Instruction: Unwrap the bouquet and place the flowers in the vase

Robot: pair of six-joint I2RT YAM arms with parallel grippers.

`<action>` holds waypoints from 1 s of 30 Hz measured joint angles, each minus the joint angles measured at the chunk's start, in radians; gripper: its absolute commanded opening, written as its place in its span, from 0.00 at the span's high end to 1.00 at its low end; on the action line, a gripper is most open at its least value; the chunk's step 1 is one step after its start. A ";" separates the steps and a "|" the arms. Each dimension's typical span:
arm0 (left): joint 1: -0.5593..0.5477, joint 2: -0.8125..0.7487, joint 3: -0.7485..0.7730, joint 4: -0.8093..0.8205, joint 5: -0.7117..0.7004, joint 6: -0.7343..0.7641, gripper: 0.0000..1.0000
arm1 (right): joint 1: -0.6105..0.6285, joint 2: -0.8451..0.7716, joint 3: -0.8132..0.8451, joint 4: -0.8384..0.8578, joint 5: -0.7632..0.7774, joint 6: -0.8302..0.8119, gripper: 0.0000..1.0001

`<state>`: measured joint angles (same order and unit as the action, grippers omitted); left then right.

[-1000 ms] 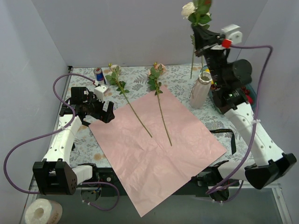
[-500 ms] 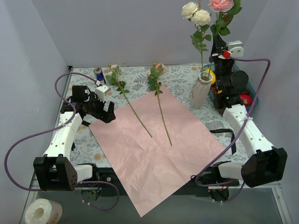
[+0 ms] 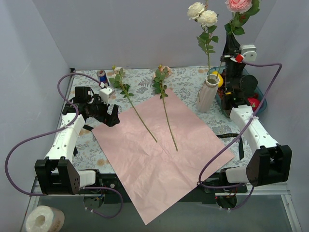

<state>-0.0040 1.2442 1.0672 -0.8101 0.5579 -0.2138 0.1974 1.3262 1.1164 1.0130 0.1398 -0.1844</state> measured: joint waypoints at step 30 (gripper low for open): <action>0.000 0.005 0.002 -0.006 0.008 -0.011 0.02 | -0.006 0.001 -0.027 -0.352 0.002 0.136 0.21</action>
<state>-0.0040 1.2491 1.0691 -0.8158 0.5659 -0.2245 0.1917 1.3270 1.0889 0.6609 0.1417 -0.0486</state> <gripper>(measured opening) 0.982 0.796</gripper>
